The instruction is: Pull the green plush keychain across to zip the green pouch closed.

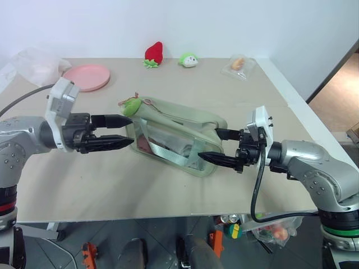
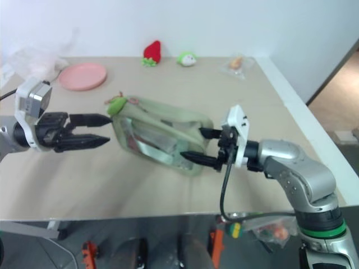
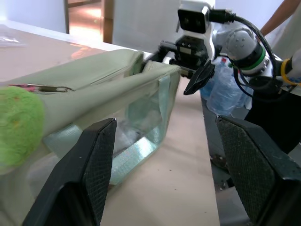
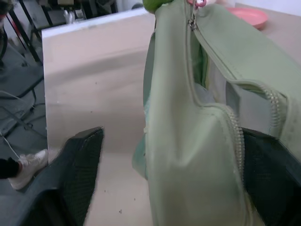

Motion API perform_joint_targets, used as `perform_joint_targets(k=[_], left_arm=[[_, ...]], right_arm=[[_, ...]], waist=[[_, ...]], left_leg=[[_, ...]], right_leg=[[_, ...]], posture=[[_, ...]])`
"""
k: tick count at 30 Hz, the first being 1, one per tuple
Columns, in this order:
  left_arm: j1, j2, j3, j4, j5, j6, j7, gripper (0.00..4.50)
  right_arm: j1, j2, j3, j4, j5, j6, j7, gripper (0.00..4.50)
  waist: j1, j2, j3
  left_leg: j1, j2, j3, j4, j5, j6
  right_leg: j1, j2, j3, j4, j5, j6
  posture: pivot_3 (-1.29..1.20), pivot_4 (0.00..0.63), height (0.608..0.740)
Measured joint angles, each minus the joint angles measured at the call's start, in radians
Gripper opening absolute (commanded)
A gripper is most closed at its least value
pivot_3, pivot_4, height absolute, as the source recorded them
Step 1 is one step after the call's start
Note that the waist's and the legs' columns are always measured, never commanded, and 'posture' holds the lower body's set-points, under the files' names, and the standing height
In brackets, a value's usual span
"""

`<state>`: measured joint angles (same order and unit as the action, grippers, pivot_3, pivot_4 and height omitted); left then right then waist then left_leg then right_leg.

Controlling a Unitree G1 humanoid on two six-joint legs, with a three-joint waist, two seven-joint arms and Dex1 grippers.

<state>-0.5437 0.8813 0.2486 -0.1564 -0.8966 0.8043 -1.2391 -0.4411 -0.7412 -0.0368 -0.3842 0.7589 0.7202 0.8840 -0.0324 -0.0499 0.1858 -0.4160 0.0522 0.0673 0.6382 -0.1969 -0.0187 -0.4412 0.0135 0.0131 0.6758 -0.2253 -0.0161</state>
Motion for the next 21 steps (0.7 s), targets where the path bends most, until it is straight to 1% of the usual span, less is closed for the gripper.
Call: perform_joint_targets(k=[2, 3, 5, 8, 9, 14, 16, 19, 21], left_arm=[[0.000, 0.000, 0.028, 0.021, -0.018, 0.001, 0.015, 3.50], [0.000, 0.000, 0.039, 0.029, -0.024, 0.002, 0.019, 3.50], [-0.005, 0.000, 0.063, 0.047, -0.036, 0.006, 0.036, 3.50], [-0.014, 0.000, 0.088, 0.073, -0.047, 0.009, 0.055, 3.50], [-0.013, 0.000, 0.092, 0.078, -0.047, 0.008, 0.056, 3.50], [0.002, 0.000, 0.107, 0.095, -0.047, 0.008, 0.066, 3.50], [0.006, 0.000, 0.114, 0.107, -0.047, 0.008, 0.076, 3.50], [0.009, -0.007, 0.124, 0.130, -0.048, 0.006, 0.093, 3.50], [0.012, -0.010, 0.136, 0.151, -0.051, 0.006, 0.101, 3.50]], right_arm=[[0.000, 0.000, 0.000, 0.000, 0.001, -0.001, 0.017, 2.27], [0.000, 0.000, 0.000, 0.000, 0.001, -0.001, 0.025, 2.05], [0.000, 0.000, 0.000, 0.000, 0.001, -0.001, 0.044, 1.22], [0.000, 0.001, 0.002, 0.006, 0.001, -0.008, 0.075, 0.17], [-0.001, 0.001, 0.006, 0.012, -0.002, -0.013, 0.087, 0.02], [-0.036, 0.002, 0.047, 0.054, -0.049, -0.066, 0.159, 0.02], [-0.085, 0.011, 0.074, 0.103, -0.086, -0.102, 0.192, 0.02], [-0.205, 0.053, 0.122, 0.241, -0.157, -0.140, 0.211, 0.02], [-0.280, 0.072, 0.161, 0.328, -0.201, -0.180, 0.258, 0.02]], waist=[[0.000, 0.000, 0.000], [0.000, 0.000, 0.000], [0.000, 0.000, 0.000], [0.000, 0.000, 0.000], [0.000, 0.000, 0.000], [-0.002, 0.000, 0.000], [-0.005, 0.000, 0.000], [-0.013, 0.000, 0.000], [-0.014, 0.000, 0.000]], left_leg=[[0.000, 0.000, 0.000, 0.000, 0.000, 0.000], [0.000, 0.000, 0.000, 0.000, 0.000, 0.000], [0.000, 0.000, 0.000, 0.000, 0.000, 0.000], [0.000, 0.000, 0.000, 0.000, 0.000, 0.000], [0.000, 0.000, 0.000, 0.000, 0.000, 0.000], [0.001, 0.000, 0.001, 0.000, 0.000, 0.000], [0.001, 0.000, 0.001, 0.001, 0.000, 0.000], [0.003, 0.001, 0.001, 0.001, 0.001, 0.000], [0.003, 0.001, 0.001, 0.001, 0.001, -0.001]], right_leg=[[0.000, 0.000, 0.000, 0.000, 0.000, 0.000], [0.000, 0.000, 0.000, 0.000, 0.000, 0.000], [0.000, 0.000, 0.000, 0.000, 0.000, 0.000], [0.000, 0.000, 0.000, 0.000, 0.000, 0.000], [0.000, 0.000, 0.000, 0.000, 0.000, 0.000], [0.000, 0.001, 0.000, 0.001, 0.000, 0.000], [0.000, 0.002, 0.000, 0.002, 0.001, -0.001], [0.000, 0.003, 0.001, 0.003, 0.003, -0.004], [0.000, 0.005, 0.001, 0.004, 0.003, -0.004]], posture=[[0.00, 0.150, 0.740], [0.00, 0.150, 0.740], [0.00, 0.150, 0.740], [0.00, 0.150, 0.740], [0.00, 0.150, 0.740], [0.00, 0.150, 0.740], [0.00, 0.150, 0.740], [0.00, 0.150, 0.740], [0.00, 0.150, 0.740]])
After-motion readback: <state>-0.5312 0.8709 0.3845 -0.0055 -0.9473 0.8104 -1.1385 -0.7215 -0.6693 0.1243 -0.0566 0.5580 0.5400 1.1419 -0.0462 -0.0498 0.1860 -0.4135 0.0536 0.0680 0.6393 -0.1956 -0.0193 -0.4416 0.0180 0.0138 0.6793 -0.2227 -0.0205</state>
